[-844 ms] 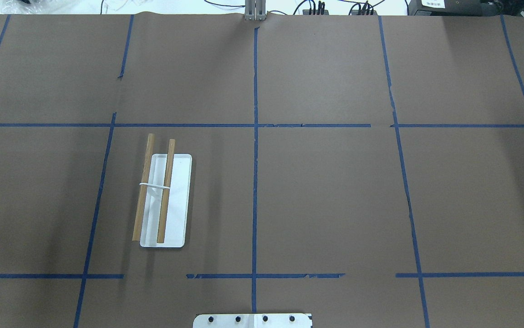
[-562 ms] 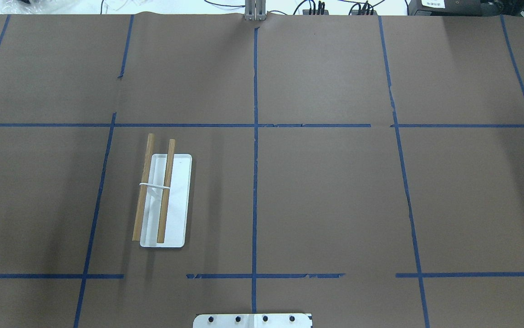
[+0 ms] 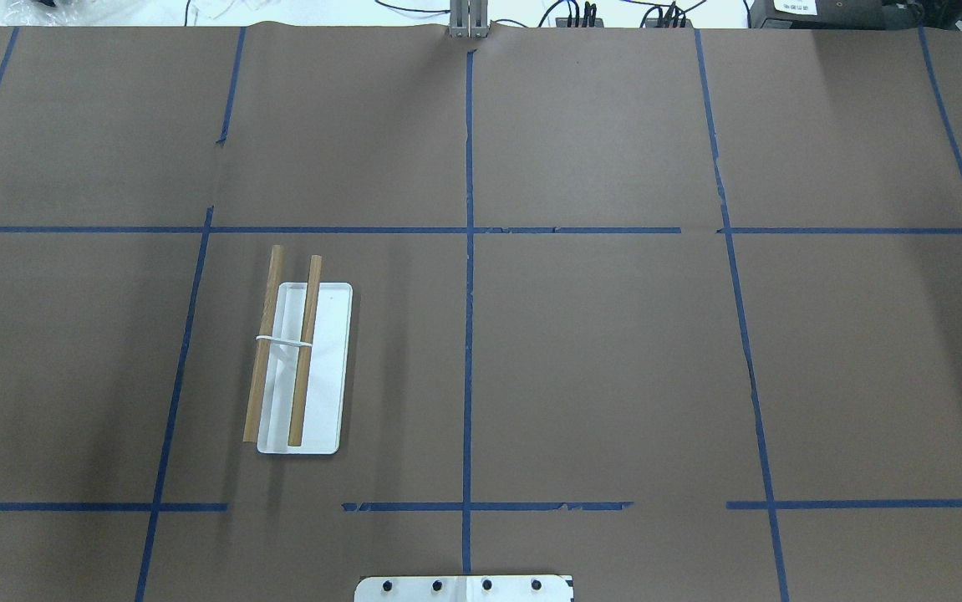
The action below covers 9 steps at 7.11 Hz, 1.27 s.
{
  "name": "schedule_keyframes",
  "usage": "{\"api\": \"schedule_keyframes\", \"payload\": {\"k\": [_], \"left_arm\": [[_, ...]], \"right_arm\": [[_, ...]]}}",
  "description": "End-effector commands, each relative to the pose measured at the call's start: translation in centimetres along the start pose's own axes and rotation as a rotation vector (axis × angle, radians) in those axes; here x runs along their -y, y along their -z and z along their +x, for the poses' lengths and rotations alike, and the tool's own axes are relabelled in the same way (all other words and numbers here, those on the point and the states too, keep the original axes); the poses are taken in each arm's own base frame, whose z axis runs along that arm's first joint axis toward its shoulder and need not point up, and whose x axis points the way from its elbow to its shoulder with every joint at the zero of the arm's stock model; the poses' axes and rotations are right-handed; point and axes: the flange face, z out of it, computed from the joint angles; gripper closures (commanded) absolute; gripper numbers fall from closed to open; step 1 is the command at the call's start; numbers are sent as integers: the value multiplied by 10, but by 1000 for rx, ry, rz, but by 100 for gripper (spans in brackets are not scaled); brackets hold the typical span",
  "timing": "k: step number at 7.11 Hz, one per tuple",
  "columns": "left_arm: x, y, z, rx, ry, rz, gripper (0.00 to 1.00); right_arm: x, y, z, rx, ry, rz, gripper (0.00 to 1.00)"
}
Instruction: Hang towel on rack
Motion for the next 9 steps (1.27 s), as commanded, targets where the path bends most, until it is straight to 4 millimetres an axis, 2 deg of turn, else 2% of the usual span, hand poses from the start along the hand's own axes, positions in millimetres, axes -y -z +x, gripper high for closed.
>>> {"api": "schedule_keyframes", "payload": {"k": [1, 2, 3, 4, 7, 9], "left_arm": [[1, 4, 3, -2, -6, 8, 0], [1, 4, 4, -2, -7, 9, 0], [1, 5, 4, -2, -9, 10, 0], [1, 5, 4, -2, -9, 10, 0], [2, 6, 6, -2, -13, 12, 0], [2, 8, 7, -2, -15, 17, 0]], "right_arm": [[-18, -63, 63, -8, 34, 32, 0], [-29, -89, 89, -10, 56, 55, 0], [-35, -104, 94, -29, 77, 45, 0], [-37, -116, 95, -77, 93, 27, 0], [-41, -150, 82, -75, 123, -43, 0], [-44, -163, 83, -76, 121, -73, 0]]}}
